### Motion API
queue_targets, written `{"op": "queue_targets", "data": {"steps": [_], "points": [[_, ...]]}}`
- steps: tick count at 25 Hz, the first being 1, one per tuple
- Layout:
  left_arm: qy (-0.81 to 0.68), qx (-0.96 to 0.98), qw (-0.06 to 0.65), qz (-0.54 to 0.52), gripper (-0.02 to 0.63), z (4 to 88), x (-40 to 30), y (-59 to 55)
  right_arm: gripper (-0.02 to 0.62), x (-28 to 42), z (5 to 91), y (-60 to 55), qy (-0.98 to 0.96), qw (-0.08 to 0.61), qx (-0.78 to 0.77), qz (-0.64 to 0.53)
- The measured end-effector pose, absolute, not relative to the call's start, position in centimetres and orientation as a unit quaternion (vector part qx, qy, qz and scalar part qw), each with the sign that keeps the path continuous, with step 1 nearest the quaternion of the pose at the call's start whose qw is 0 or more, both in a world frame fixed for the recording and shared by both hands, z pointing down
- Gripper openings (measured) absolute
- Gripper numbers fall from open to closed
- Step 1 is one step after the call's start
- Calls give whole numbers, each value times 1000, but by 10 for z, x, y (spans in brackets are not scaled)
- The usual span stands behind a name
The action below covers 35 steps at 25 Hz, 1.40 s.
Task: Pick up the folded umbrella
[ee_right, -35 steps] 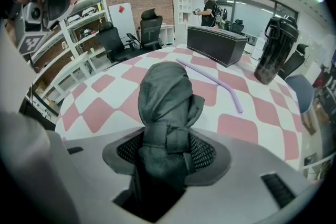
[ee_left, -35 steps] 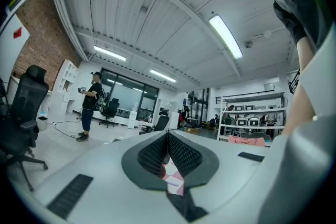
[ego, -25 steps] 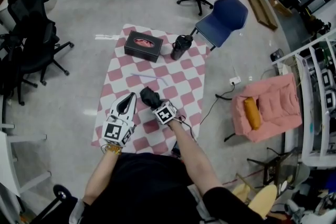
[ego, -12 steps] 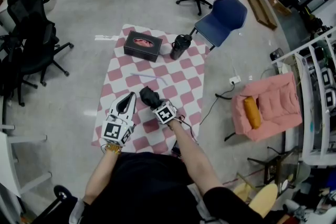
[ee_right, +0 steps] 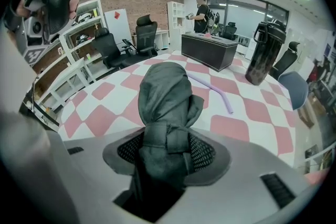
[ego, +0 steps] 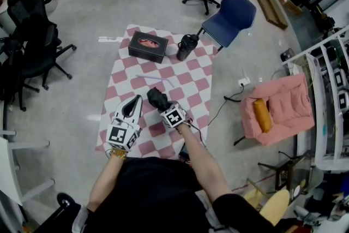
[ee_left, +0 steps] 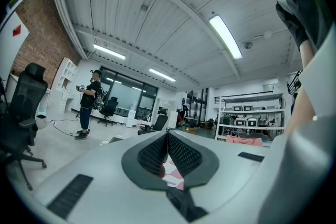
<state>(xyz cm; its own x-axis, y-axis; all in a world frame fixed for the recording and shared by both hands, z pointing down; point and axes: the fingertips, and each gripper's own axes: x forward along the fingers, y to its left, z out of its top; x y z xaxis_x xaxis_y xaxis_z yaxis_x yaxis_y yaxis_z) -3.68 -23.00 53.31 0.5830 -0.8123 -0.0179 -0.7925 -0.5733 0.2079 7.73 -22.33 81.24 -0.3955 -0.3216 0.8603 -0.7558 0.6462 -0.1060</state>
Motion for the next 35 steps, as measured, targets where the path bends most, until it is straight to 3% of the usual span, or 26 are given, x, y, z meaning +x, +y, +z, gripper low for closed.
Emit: {"op": "queue_targets", "data": {"steps": [14,35], "points": [[-444,891,81,-51,15,532,-27,-229,219,86,797,-232,-803,433,352,210],[-434,897,72,-35,15,534,-17,-228,219,66,734,-254,-831,372,382,161]]}}
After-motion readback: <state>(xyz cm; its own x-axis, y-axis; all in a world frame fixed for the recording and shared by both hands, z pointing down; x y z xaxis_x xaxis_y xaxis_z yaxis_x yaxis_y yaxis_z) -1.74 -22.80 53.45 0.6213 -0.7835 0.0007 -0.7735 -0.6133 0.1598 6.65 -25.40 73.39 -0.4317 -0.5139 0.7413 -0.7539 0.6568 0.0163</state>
